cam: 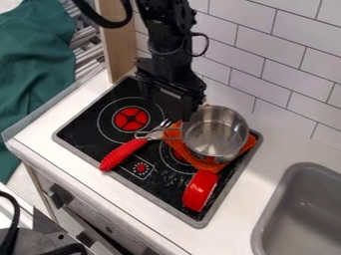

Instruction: Put the red object inside the silver pot.

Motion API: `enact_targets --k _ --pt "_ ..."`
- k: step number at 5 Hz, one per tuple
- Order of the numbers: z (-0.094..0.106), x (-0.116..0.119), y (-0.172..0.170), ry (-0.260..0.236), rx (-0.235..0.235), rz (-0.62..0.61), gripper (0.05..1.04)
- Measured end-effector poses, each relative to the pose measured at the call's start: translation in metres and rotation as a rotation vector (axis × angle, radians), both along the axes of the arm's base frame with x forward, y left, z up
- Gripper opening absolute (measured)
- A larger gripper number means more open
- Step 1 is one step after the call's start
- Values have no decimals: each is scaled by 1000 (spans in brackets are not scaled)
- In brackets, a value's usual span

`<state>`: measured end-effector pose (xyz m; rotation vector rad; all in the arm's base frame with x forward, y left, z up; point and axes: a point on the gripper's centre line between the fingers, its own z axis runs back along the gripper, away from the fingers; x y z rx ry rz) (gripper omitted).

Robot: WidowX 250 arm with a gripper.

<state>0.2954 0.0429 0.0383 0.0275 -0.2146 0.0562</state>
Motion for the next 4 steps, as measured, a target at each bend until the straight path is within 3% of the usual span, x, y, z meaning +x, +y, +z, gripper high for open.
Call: enact_targets --k 1,2,3,4 --pt "-10 -7 -2 32 -15 8 1005" --pt "-12 -39 1 11 -60 57 1005" --pt "-9 -62 12 -19 -53 63 1005" --pt "0 -91 4 -48 -2 44 1005"
